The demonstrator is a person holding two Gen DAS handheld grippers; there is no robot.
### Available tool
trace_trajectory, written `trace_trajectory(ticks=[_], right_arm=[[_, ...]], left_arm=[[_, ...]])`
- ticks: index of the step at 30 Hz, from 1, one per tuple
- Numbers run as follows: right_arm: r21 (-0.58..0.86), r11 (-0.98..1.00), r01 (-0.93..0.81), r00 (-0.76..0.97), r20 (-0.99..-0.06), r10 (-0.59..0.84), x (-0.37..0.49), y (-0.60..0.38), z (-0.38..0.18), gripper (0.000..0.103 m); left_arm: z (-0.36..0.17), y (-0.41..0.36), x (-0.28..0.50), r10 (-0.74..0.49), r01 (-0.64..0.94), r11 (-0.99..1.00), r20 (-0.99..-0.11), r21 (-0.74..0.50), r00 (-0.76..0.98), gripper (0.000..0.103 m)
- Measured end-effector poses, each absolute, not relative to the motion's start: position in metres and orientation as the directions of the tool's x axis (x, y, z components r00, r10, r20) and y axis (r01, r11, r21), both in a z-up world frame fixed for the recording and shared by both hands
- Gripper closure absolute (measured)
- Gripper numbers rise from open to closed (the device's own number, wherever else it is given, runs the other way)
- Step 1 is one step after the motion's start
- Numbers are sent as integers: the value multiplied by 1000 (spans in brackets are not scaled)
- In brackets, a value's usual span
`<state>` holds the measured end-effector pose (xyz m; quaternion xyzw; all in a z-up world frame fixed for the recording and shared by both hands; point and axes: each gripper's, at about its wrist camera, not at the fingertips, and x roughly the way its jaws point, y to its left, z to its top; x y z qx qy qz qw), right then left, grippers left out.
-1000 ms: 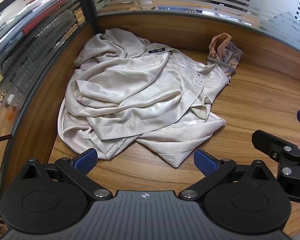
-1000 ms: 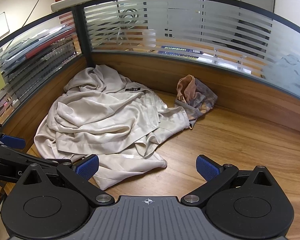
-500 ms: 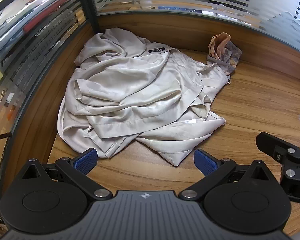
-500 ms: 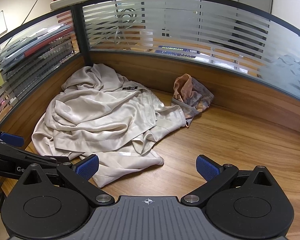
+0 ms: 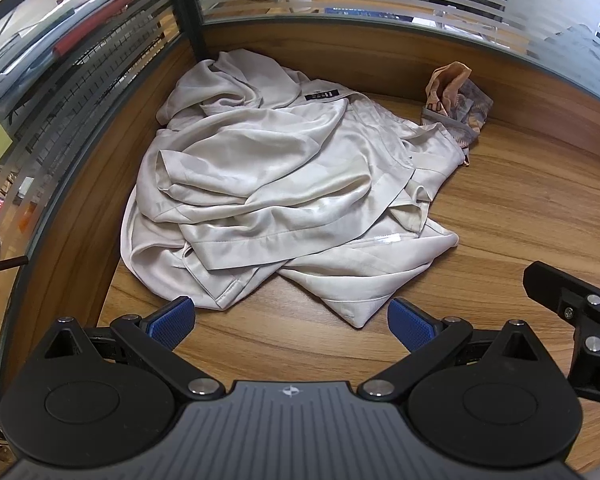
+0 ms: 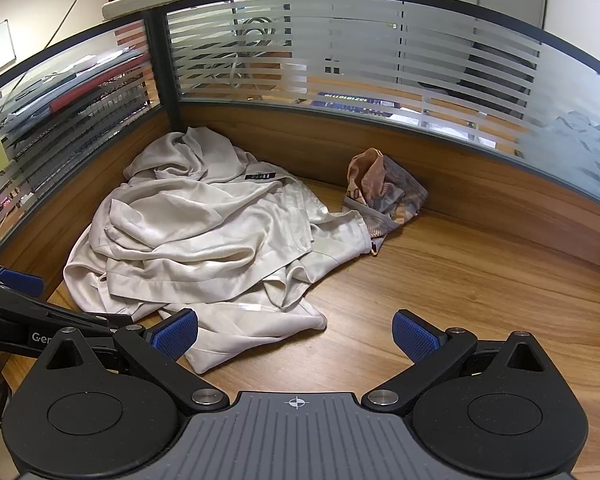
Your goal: Fold clothes
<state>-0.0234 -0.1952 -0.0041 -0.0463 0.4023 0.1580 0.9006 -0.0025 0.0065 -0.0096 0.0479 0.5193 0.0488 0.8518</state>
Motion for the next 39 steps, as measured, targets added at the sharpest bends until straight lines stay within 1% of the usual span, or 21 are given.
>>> trace_trajectory(ticks=[27, 32, 39], right_arm=[[59, 944, -326, 591, -767, 251, -6, -193, -9, 0], [58, 936, -348, 572, -778, 261, 5, -188, -15, 0], [69, 903, -425, 543, -779, 315, 33, -169, -33, 0]], left_arm=[[-20, 11, 9, 123, -17, 991, -887, 129, 444, 0], [-27, 21, 12, 124, -14, 991, -884, 132, 451, 0], [-49, 52, 11, 139, -14, 989, -880, 149, 454, 0]])
